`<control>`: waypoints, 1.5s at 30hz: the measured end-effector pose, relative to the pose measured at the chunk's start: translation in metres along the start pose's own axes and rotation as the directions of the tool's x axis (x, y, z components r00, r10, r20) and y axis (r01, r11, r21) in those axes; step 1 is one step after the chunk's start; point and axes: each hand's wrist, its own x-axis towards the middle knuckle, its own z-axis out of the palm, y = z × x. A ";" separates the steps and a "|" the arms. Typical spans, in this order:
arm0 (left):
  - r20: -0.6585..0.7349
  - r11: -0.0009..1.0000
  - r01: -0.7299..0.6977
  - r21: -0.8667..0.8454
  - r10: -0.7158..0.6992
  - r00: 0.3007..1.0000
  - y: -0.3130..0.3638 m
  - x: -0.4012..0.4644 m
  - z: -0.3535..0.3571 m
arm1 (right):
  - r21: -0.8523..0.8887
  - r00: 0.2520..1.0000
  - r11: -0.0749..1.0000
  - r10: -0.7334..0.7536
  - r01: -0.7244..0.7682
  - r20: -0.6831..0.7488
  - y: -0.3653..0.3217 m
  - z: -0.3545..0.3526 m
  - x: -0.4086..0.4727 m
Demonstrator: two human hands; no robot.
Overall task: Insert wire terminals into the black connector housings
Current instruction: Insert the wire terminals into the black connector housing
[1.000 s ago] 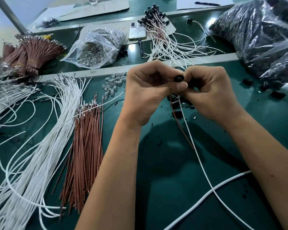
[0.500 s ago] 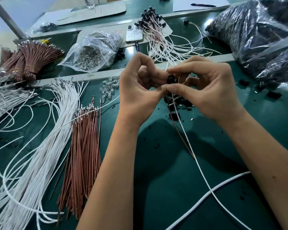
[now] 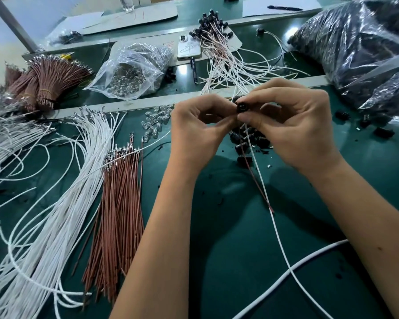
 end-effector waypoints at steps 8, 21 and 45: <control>0.031 0.997 -0.043 0.063 0.042 0.999 -0.002 0.001 -0.001 | -0.092 1.000 0.996 -0.007 0.007 0.007 0.005 -0.002 -0.001; 0.036 0.998 -0.055 -0.021 0.056 0.998 -0.003 0.000 0.005 | -0.172 0.993 0.979 -0.115 0.107 -0.041 -0.005 0.000 -0.002; 0.034 1.000 -0.011 -0.009 0.011 0.999 -0.001 -0.002 0.008 | -0.073 0.986 0.991 0.106 -0.116 -0.128 -0.004 0.002 -0.002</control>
